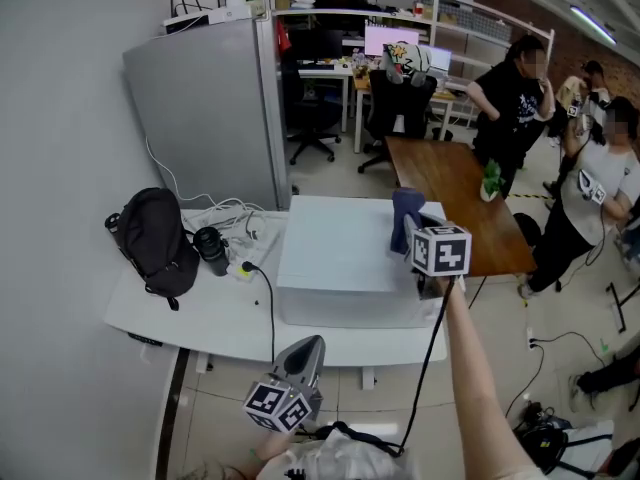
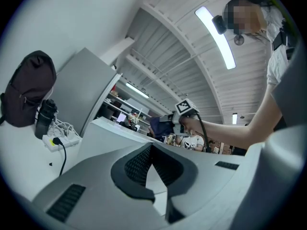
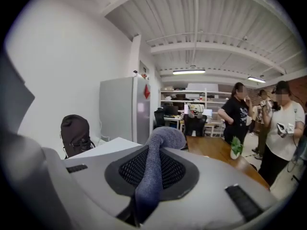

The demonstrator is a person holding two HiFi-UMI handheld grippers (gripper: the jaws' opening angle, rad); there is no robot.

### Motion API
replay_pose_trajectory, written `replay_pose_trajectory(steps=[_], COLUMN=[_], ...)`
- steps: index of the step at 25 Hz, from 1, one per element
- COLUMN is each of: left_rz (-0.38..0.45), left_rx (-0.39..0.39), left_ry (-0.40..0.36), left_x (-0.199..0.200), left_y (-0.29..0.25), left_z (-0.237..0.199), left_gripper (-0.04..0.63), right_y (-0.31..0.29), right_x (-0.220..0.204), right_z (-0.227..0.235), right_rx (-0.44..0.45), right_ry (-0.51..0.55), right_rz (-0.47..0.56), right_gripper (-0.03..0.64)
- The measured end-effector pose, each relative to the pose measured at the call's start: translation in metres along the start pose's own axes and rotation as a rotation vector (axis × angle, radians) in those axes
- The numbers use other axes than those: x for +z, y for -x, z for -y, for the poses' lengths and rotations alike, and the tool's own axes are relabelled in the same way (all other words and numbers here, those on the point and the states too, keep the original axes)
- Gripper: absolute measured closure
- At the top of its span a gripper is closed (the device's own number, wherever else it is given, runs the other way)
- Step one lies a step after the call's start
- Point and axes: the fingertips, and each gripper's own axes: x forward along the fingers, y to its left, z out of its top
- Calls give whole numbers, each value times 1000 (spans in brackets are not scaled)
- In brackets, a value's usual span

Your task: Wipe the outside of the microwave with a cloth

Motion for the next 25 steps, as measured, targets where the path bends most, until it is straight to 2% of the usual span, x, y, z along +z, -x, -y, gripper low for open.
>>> replay_pose_trajectory(steps=[3,9,11,13,16,18,22,25], left_rz=[23,35,31,33,48,43,30,19], left_rx=[1,42,51,60,82,88,69,40], left_ry=[-20,-50,-54,-60,-49,-42,-34,-21], left_x=[12,24,23,24,25,24,19,14], left_y=[1,9,12,13,16,17,10,4], left_z=[-1,-10,-12,-14,-19,-21,-17,-9], left_gripper=[609,609,609,609,609,609,609,609], right_y=[-50,-122,-135,-146,-155,-153,-130,-96], right_x=[9,8,2,-7,-24,-31,-39,-58], right_z=[-60,-174,-198,-200,-166,-126,-14,74], right_rx=[98,325,380,379,308,251,90,-37], right_ry=[22,-25,-32,-1,51,34,-23,-125], right_rz=[-26,-126,-190,-255,-332,-350,-358,-368], right_gripper=[543,543,543,543,541,541,541,540])
